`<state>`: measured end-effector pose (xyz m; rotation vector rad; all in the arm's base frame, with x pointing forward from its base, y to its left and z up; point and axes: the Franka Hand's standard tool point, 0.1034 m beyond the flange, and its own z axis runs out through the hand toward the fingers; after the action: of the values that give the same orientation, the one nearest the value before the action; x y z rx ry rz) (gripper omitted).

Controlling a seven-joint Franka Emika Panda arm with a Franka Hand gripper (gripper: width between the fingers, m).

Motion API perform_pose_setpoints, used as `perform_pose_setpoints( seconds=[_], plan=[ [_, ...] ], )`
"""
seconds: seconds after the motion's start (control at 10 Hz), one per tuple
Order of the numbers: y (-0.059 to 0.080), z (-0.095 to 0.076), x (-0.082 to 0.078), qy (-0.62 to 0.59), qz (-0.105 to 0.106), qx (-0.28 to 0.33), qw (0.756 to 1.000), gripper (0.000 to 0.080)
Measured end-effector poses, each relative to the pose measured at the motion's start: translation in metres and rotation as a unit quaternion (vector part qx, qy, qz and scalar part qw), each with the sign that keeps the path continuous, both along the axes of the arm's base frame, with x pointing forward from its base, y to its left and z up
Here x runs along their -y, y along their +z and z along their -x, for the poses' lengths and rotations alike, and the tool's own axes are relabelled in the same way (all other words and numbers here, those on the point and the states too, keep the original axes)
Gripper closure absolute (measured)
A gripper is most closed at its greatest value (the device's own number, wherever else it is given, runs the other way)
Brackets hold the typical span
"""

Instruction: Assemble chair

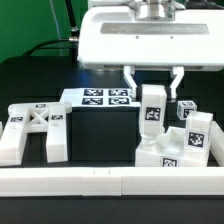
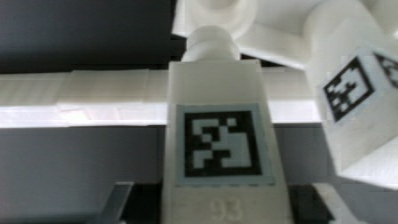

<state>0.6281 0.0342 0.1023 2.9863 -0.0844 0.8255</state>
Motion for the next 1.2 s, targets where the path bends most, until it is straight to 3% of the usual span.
perform_pose_setpoints(
  seconds=[0.3,1.2],
  plan=[
    [-0.0056,0.0019,-0.0025,0.002,0.001,-0.004,1.000,0.0509],
    [-0.0052,0.0041,-0.0014,0.012,0.008,-0.003,1.000,0.0509]
  ],
)
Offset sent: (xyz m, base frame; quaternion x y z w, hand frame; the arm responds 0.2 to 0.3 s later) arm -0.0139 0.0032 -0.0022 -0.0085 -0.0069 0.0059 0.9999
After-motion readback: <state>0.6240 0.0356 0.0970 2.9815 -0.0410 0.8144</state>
